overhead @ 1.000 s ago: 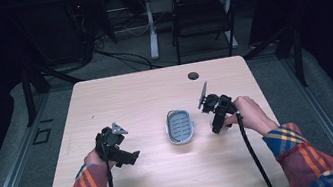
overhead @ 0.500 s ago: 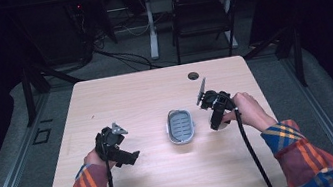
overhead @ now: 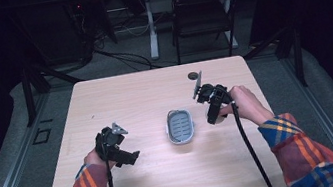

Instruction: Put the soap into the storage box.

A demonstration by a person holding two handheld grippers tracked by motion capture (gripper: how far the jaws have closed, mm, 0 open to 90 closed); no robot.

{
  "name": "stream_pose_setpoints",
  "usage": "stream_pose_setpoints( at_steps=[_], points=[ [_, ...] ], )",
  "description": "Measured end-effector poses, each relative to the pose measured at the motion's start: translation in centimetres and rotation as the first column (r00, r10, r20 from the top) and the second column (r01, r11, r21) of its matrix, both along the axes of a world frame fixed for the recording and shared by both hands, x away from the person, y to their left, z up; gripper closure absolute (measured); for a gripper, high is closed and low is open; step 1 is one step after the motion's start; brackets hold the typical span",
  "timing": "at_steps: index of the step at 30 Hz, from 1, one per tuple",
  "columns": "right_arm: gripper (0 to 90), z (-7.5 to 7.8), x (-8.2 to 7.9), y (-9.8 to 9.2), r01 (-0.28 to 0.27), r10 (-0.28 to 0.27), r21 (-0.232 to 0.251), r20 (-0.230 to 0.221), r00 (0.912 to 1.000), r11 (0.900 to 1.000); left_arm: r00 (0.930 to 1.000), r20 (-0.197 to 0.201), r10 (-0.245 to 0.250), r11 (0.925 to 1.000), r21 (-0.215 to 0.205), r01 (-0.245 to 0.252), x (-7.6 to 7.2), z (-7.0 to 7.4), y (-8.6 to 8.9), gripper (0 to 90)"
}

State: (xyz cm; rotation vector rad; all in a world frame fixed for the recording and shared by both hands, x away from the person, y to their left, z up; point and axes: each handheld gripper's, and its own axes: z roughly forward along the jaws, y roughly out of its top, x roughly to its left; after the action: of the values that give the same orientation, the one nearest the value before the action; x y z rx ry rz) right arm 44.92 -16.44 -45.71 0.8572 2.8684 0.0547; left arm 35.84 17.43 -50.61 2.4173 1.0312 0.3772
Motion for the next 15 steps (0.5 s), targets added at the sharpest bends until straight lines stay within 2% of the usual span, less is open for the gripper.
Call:
stream_pose_setpoints(
  at_steps=[10, 11, 15],
  points=[
    [22.7, 0.9, 0.4, 1.5, -0.022, 0.022, 0.009, 0.012, 0.9997, 1.000, 1.0000, -0.005, 0.003, 1.0000, -0.002, -0.003, 0.0, -0.1, 0.1, 0.1],
    [22.7, 1.0, 0.4, 1.6, -0.029, 0.029, -0.005, 0.008, 0.9995, 1.000, 1.0000, -0.004, 0.005, 1.0000, 0.000, -0.005, -0.1, -0.1, 0.2, 0.1],
    [22.7, 1.2, 0.6, 2.1, -0.037, 0.037, -0.002, 0.009, 0.9993, 0.999, 1.0000, -0.004, 0.005, 1.0000, -0.003, -0.005, -0.1, -0.1, 0.2, 0.1]
  ],
)
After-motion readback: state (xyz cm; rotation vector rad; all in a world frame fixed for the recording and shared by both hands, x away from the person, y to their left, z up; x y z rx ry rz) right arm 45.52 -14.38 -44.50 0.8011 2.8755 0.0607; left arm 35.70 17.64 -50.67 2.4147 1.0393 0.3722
